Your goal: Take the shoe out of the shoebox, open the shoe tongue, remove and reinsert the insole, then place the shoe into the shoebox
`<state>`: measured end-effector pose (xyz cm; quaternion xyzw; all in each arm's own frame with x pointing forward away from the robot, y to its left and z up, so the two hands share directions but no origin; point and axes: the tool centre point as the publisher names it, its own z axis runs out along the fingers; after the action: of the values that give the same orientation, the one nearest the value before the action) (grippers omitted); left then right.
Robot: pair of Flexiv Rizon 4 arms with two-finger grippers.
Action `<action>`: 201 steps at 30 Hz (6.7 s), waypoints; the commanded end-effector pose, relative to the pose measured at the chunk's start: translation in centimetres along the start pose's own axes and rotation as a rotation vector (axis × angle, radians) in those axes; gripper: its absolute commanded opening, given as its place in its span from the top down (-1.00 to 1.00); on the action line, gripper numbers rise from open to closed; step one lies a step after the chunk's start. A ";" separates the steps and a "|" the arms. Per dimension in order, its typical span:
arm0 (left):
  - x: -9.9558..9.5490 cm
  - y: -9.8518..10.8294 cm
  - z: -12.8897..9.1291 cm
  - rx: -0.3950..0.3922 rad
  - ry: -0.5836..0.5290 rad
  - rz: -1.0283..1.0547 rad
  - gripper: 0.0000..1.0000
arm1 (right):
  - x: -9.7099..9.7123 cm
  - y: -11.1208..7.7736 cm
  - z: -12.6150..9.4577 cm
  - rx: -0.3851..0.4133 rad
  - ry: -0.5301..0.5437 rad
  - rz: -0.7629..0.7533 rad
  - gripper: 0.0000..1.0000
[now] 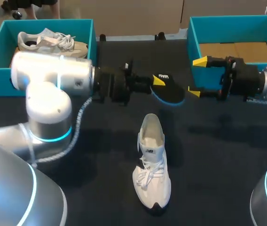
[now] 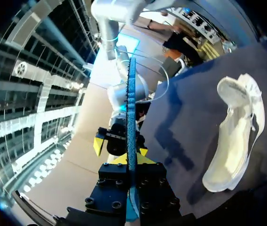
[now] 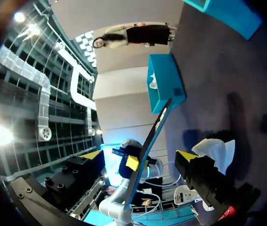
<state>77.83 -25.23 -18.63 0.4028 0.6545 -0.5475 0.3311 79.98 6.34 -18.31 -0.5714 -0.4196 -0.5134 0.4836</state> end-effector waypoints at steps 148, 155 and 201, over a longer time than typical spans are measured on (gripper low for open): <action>1.9 3.4 -3.4 0.171 0.151 -2.596 1.00 | 9.6 -1.7 7.4 0.048 -1.396 -0.005 -1.00; 1.9 3.4 -3.4 0.171 0.151 -2.596 1.00 | 9.8 -1.6 9.0 0.033 -1.479 -0.024 -1.00; 1.9 3.4 -3.4 0.171 0.151 -2.596 1.00 | 7.6 -1.9 4.8 0.034 -0.522 0.037 -1.00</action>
<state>80.01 -21.34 -21.19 -0.4700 0.5440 -0.4820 -0.5008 80.75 13.17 -9.57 -0.7589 -0.6128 -0.0950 0.1987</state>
